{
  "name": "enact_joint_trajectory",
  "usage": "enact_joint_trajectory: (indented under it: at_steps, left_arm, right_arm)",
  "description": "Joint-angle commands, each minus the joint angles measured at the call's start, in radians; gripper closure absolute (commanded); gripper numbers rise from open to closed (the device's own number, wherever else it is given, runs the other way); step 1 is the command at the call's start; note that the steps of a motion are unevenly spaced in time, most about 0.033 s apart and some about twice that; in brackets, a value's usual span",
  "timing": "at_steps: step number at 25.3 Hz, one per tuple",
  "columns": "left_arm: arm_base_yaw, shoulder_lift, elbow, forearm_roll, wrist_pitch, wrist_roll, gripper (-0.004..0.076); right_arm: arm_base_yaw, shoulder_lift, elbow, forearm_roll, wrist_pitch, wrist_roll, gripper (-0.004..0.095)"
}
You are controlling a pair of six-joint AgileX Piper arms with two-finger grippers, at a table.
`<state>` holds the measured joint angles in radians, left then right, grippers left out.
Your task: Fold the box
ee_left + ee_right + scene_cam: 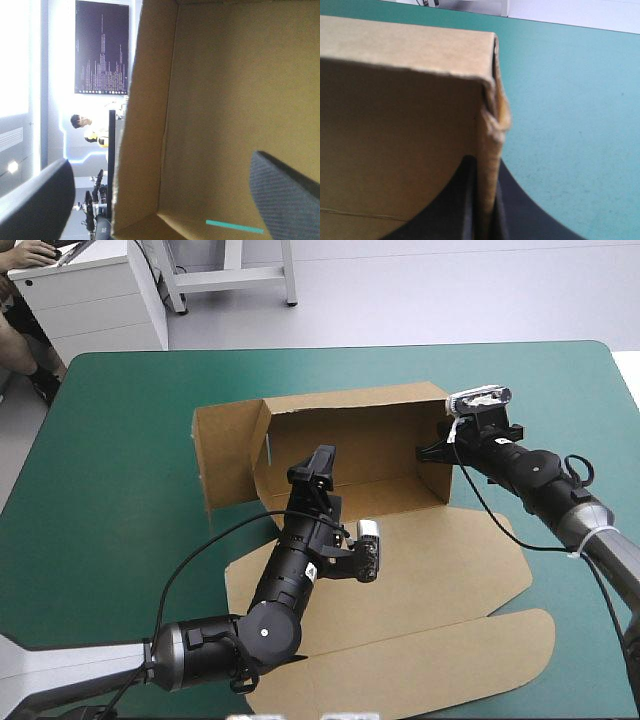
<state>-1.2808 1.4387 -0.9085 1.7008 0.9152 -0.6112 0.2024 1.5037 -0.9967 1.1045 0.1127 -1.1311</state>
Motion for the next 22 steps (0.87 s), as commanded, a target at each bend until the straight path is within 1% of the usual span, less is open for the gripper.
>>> enact_joint_trajectory:
  at_steps: [1, 7, 15, 16, 17, 18, 19, 20, 21, 22]
  left_arm:
    - [-0.015, -0.030, -0.030, 0.096, 0.057, -0.016, 0.0052]
    - [-0.015, -0.030, -0.030, 0.096, 0.088, -0.016, 0.0052]
    - [-0.015, -0.030, -0.030, 0.096, 0.087, -0.016, 0.0052]
    - [-0.015, -0.030, -0.030, 0.078, 0.087, -0.016, 0.0078]
    - [-0.017, -0.030, -0.030, 0.057, 0.086, -0.016, 0.0120]
    - [-0.020, -0.030, -0.032, -0.035, 0.086, 0.018, 0.0364]
    - [-0.020, -0.030, -0.032, -0.070, 0.086, 0.053, 0.0511]
    - [-0.020, -0.037, -0.032, -0.133, 0.067, 0.178, 0.0706]
    - [-0.020, -0.043, -0.038, -0.157, 0.058, 0.230, 0.0697]
    - [-0.008, -0.058, -0.076, -0.260, 0.009, 0.309, 0.0713]
  right_arm:
    - [-0.006, -0.021, -0.054, -0.012, -0.076, -0.016, 0.0926]
    - [-0.006, -0.023, -0.099, -0.012, -0.073, -0.016, 0.0926]
    - [-0.006, -0.005, -0.147, -0.012, -0.081, -0.025, 0.0926]
    - [-0.006, 0.001, -0.152, -0.012, -0.076, -0.025, 0.0926]
    - [-0.006, 0.001, -0.152, -0.012, -0.076, -0.025, 0.0926]
    - [-0.006, 0.003, -0.152, -0.012, -0.070, -0.025, 0.0926]
    - [-0.006, 0.005, -0.152, -0.012, -0.068, -0.025, 0.0927]
    - [-0.006, 0.005, -0.152, -0.012, -0.058, -0.035, 0.0927]
    - [-0.006, 0.005, -0.152, -0.012, -0.055, -0.039, 0.0927]
    - [-0.006, 0.005, -0.152, -0.016, -0.051, -0.039, 0.0927]
